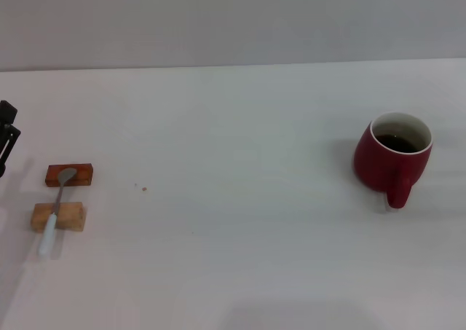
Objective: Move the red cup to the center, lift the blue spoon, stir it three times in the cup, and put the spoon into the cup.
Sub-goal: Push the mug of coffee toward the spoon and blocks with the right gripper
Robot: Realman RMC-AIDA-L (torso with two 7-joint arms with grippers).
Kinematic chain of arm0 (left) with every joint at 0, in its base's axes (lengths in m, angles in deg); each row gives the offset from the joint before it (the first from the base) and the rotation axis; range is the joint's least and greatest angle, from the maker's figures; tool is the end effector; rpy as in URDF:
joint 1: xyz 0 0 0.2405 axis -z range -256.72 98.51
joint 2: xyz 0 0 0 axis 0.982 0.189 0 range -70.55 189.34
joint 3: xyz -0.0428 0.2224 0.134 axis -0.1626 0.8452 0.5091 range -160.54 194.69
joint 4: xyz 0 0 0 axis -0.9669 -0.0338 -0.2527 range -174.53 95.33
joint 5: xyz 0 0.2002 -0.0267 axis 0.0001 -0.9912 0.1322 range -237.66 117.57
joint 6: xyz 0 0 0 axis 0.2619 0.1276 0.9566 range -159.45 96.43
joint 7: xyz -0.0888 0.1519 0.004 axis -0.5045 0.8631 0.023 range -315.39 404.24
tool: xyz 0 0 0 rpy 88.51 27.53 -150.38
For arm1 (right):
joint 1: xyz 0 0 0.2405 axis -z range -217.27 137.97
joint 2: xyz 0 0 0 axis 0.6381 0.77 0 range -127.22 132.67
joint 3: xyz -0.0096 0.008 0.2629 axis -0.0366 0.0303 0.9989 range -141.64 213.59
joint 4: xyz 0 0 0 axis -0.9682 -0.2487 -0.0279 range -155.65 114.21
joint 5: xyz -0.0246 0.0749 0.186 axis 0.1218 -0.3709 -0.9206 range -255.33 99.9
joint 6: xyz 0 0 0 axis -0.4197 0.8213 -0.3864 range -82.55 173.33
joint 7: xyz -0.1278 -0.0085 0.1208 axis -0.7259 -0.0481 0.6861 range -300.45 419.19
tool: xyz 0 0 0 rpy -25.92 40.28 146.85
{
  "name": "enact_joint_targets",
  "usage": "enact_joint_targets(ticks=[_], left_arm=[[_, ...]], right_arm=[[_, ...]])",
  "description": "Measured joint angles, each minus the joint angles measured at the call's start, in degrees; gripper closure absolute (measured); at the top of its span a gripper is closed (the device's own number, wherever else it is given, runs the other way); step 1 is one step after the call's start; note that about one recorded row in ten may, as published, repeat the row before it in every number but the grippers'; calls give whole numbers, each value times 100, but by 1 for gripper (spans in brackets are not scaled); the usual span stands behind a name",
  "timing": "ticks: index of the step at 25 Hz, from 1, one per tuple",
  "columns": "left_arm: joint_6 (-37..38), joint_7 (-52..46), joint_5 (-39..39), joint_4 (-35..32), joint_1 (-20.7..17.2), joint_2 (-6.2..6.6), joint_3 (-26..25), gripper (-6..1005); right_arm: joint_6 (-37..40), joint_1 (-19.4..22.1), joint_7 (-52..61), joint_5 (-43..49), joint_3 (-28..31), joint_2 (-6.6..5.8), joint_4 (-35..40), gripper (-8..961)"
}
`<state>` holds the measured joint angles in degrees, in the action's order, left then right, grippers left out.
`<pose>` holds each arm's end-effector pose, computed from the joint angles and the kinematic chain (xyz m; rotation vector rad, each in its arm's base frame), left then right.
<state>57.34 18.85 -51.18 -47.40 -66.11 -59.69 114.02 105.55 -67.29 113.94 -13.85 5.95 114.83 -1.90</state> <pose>-0.3333 0.2842 0.0275 -1.4888 -0.5092 -1.0237 0.3541 0.4082 0.1089 -1.5492 0.7433 0.8697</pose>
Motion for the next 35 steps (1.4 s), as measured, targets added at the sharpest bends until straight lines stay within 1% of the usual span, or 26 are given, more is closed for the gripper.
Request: enact_joint_targets(ticks=[2, 3, 5, 7, 8, 11, 12, 14, 18, 22, 26, 35], left_arm=[[-4, 0, 15, -2, 1, 0, 0, 174], [-8, 0, 22, -3, 4, 0, 0, 174], [-16, 0, 28, -2, 12, 0, 0, 174], [-26, 0, 30, 0, 22, 0, 0, 174], [-63, 0, 30, 3, 54, 0, -1, 174], [-114, 0, 30, -1, 106, 0, 0, 174], [-150, 0, 26, 0, 156, 0, 0, 174], [-169, 0, 23, 2, 172, 0, 0, 174], [-256, 0, 18, -1, 216, 0, 0, 174], [-260, 0, 26, -4, 220, 0, 0, 174], [-260, 0, 28, -11, 220, 0, 0, 174], [-208, 0, 37, -29, 220, 0, 0, 174]], right_arm=[[-162, 1, 4, 18, -2, 8, 65, 613], [-162, 1, 4, 18, -2, 8, 65, 650], [-417, -36, -43, 112, -4, 23, 84, 723], [-761, -133, -37, 463, -4, 20, 88, 797], [-761, -133, -37, 463, -4, 20, 88, 804], [-865, -218, 143, 879, -8, -17, 82, 825], [-876, -251, 330, 1157, -24, -45, 90, 832], [-880, -265, 423, 1282, -36, -62, 97, 846], [-1035, -381, 748, 2062, -64, -136, 103, 917], [-1179, -432, 764, 2362, -65, -138, 104, 929], [-1287, -471, 764, 2593, -71, -115, 100, 942], [-1066, -462, 803, 3280, -84, -70, 79, 955]])
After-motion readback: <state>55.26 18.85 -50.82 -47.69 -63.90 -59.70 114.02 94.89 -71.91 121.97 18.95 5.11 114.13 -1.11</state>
